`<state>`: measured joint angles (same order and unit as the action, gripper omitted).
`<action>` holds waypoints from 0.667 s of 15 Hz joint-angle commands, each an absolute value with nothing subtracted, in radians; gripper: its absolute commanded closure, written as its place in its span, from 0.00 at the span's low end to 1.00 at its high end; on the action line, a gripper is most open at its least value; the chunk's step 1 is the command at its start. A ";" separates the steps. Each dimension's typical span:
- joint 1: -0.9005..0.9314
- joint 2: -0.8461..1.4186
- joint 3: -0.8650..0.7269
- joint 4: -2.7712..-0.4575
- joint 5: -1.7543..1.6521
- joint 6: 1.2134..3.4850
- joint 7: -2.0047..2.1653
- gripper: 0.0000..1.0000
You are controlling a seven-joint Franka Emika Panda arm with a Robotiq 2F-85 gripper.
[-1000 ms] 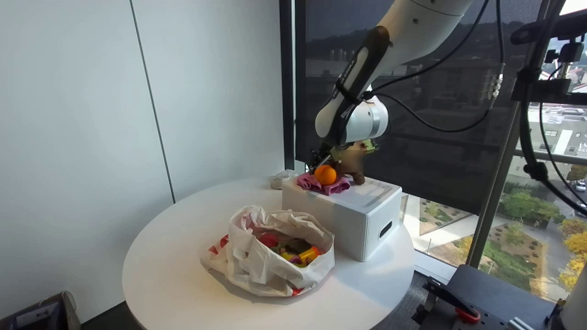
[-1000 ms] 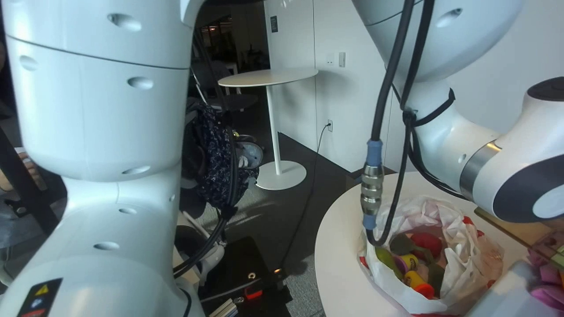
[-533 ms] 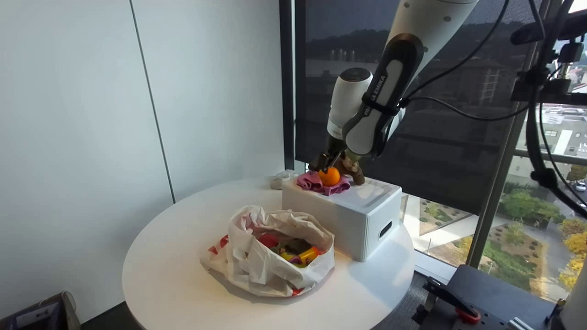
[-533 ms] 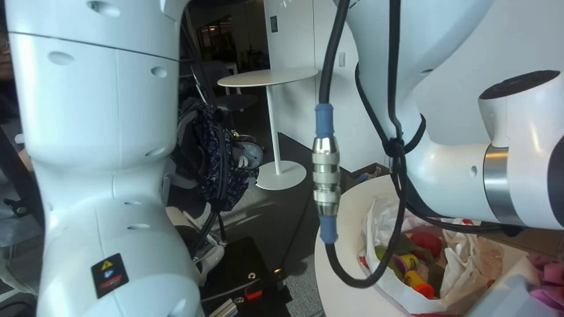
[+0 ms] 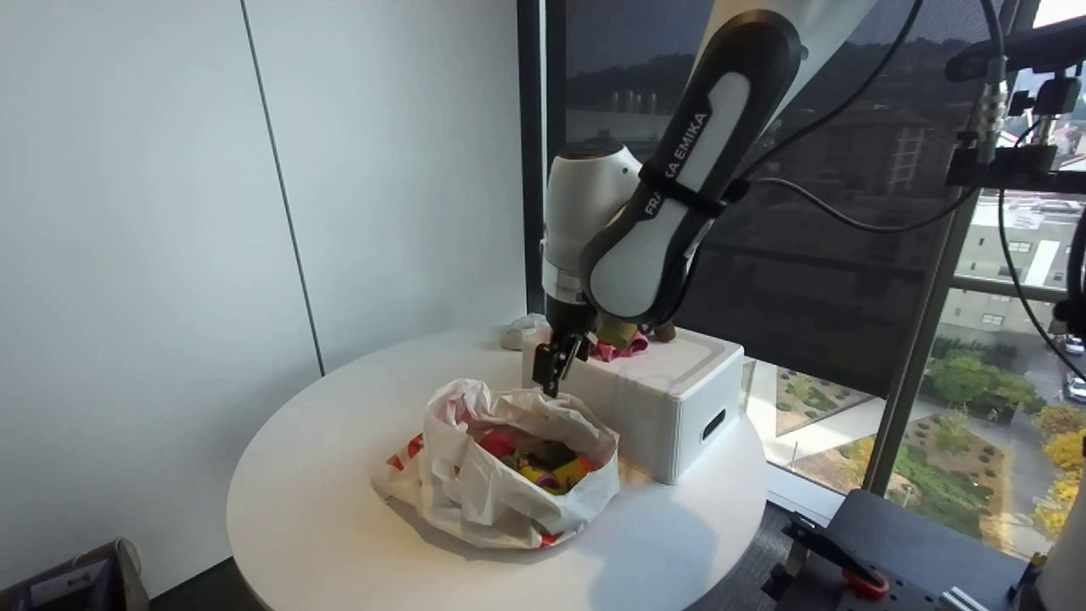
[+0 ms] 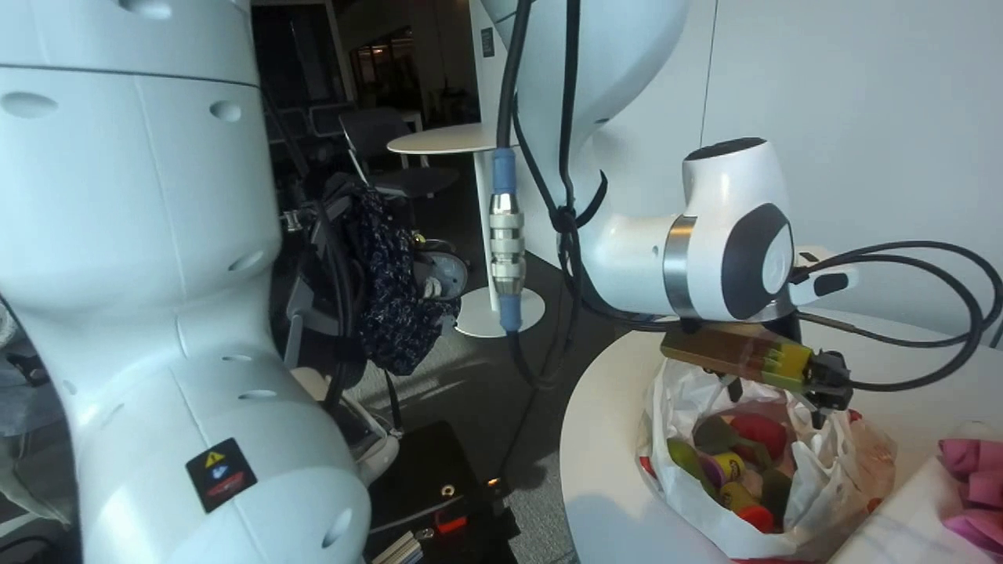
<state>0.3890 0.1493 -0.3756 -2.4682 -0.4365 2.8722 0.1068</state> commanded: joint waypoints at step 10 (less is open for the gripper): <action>0.051 0.423 -0.009 -2.241 -0.141 2.625 -0.205 0.00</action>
